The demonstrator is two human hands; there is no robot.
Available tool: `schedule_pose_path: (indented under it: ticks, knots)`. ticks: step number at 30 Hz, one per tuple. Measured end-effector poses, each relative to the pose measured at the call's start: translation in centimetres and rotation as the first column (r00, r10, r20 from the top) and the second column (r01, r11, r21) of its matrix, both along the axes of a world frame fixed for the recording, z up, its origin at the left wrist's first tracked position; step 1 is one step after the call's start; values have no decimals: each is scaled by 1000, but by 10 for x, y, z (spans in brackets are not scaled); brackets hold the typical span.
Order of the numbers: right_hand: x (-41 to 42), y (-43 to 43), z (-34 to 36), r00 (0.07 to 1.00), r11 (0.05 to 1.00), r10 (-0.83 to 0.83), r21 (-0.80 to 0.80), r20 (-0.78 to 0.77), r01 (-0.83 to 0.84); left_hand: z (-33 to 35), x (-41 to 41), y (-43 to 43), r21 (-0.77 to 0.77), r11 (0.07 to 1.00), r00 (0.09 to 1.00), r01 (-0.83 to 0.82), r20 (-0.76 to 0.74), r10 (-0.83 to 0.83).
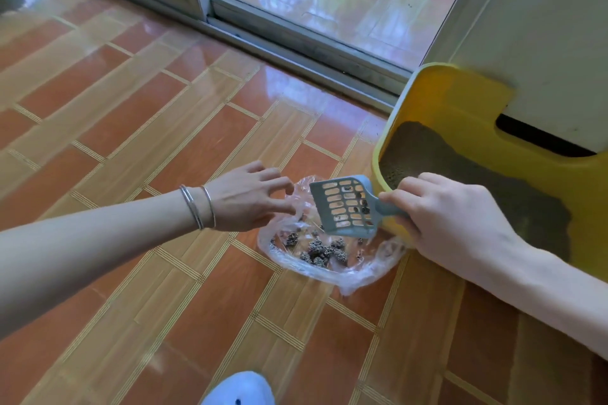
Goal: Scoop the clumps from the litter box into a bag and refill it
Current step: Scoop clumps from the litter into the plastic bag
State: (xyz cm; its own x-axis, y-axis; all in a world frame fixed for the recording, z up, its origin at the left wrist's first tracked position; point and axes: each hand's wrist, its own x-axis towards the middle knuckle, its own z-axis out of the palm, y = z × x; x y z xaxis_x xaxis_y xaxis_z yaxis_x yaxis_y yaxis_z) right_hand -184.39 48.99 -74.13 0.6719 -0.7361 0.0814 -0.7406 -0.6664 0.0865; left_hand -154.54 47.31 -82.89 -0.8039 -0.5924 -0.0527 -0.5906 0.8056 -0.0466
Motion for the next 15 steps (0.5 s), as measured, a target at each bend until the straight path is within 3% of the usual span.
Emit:
schedule_pose_path:
  ticks: [5, 15]
  knots:
    - [-1, 5, -7, 992, 972, 112, -202, -53, -120, -6, 6, -1, 2, 1000, 1000, -7, 9, 7]
    - [-13, 14, -22, 984, 959, 177, -224, -15, -176, -9, 4, 0, -1, 1000, 1000, -7, -18, 7]
